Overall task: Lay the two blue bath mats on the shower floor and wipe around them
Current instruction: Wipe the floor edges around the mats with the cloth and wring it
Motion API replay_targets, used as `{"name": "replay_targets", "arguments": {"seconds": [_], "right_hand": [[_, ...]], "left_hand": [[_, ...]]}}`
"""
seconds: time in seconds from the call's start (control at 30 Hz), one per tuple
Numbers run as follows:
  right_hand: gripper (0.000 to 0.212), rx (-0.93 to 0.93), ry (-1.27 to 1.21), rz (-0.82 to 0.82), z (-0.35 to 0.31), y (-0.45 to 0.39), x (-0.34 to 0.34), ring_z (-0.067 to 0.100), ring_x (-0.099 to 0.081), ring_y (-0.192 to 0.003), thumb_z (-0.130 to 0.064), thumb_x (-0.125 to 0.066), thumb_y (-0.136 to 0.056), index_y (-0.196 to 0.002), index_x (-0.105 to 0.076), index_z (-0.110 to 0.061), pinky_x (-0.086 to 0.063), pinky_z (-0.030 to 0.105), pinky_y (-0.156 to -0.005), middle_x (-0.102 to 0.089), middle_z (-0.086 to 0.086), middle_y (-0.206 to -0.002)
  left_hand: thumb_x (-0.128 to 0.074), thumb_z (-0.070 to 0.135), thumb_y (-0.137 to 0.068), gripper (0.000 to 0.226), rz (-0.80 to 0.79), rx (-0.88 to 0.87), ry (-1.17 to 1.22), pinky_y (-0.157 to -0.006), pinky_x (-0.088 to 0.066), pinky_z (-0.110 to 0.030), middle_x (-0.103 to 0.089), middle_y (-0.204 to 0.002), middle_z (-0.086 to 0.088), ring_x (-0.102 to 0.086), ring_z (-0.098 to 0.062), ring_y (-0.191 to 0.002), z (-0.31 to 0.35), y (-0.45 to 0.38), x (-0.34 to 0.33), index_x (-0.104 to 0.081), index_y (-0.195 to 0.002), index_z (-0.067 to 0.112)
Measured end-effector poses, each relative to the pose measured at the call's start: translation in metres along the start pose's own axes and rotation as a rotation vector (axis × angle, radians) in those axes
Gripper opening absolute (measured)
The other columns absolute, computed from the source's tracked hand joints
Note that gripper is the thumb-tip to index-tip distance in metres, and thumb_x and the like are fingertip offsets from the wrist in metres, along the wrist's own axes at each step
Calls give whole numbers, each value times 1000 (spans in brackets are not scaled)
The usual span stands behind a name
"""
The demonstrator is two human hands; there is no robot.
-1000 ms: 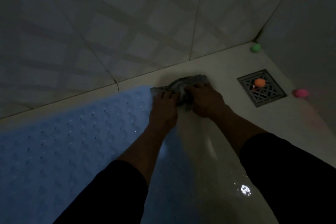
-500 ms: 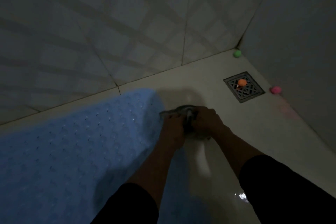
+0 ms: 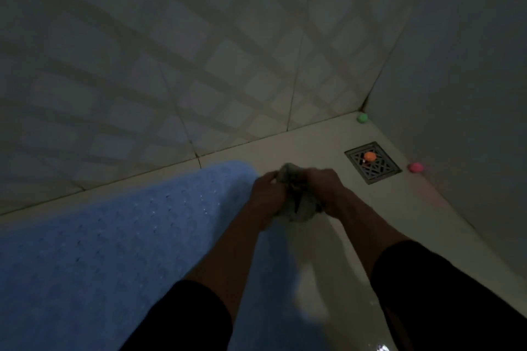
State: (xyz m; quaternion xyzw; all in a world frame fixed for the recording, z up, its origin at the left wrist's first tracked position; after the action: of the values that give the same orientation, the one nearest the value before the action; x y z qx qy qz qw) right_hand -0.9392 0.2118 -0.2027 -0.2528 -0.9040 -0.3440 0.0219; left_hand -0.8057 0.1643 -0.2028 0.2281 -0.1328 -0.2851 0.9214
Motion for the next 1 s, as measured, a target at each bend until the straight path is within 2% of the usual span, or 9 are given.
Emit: {"name": "replay_targets", "arguments": {"seconds": [0.1,0.2,0.33,0.43,0.53,0.63,0.7,0.8,1.0], "right_hand": [[2,103,6,-15,-44,7,-1,21,-59,-73,-13,-61,-81,-83,-61,-12,-51,33,-68,-61,7,-83],[11,188,-24,-66,-80,11,0,18,-55,-64,-6,-58,-81,-73,-57,-13,-49,32,-67,-57,5,-74],[10,324,-1,-44,-109,9,0,20,-53,-70,-6,-55,-75,-71,-57,-15,-47,37,-71,-56,7,-75],[16,353,-114,-39,-122,8,2,16,-52,-60,0,-52,-79,-73,-56,-13,-47,29,-60,-54,5,-69],[9,332,-186,1,-134,16,1,19,-56,-60,-2,-55,-73,-73,-59,-10,-49,31,-58,-58,8,-70],[32,314,-168,47,-151,39,9,29,-64,-68,-5,-59,-51,-78,-75,-7,-52,39,-60,-71,17,-82],[29,313,-84,11,-169,70,21,25,-64,-59,-10,-67,-60,-87,-77,-8,-50,32,-54,-71,14,-78],[31,276,12,11,-209,117,50,22,-62,-52,-23,-63,-72,-93,-76,-5,-48,31,-52,-68,7,-65],[42,64,-145,-63,-326,226,128,33,-60,-67,-43,-60,-70,-79,-71,-3,-49,40,-64,-64,22,-78]], "left_hand": [[-56,29,-92,19,11,-21,85,-79,-58,-49,-66,-97,-18,-65,-32,-81,25,-2,22,-64,-95,11],[-46,32,-97,25,35,76,260,-64,-48,-35,-60,-91,-13,-56,-26,-75,49,-4,40,-61,-94,12],[-41,46,-101,44,-46,139,366,-52,-49,-27,-59,-102,-9,-57,-24,-72,74,-8,52,-59,-125,13],[-45,44,-99,37,-100,116,282,-63,-52,-34,-65,-101,-6,-60,-25,-82,87,-14,49,-66,-113,16],[-46,48,-98,45,-116,98,263,-71,-53,-39,-64,-107,-3,-60,-26,-91,102,-9,48,-64,-125,16],[-52,42,-98,40,-20,44,202,-73,-54,-42,-63,-104,-6,-59,-29,-92,124,9,51,-62,-121,11],[-57,38,-96,34,55,-28,109,-76,-58,-46,-66,-100,-9,-65,-30,-91,148,26,55,-61,-113,8],[-62,33,-95,41,96,-86,8,-90,-55,-53,-63,-123,-17,-64,-35,-106,203,62,56,-57,-124,4],[-65,21,-94,35,85,-174,-142,-84,-55,-42,-62,-116,-15,-62,-32,-102,370,154,40,-55,-122,3]]}}
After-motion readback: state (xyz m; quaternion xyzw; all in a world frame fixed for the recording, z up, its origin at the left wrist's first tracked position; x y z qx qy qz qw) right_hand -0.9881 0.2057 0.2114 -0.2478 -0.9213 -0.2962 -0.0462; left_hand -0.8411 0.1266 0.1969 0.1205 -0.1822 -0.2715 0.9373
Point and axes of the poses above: each hand's wrist, its own y-axis away from the middle knuckle, its own x-axis out of the back of the hand, z = x × y, the point moved 2 cm from there along -y, towards the middle knuckle
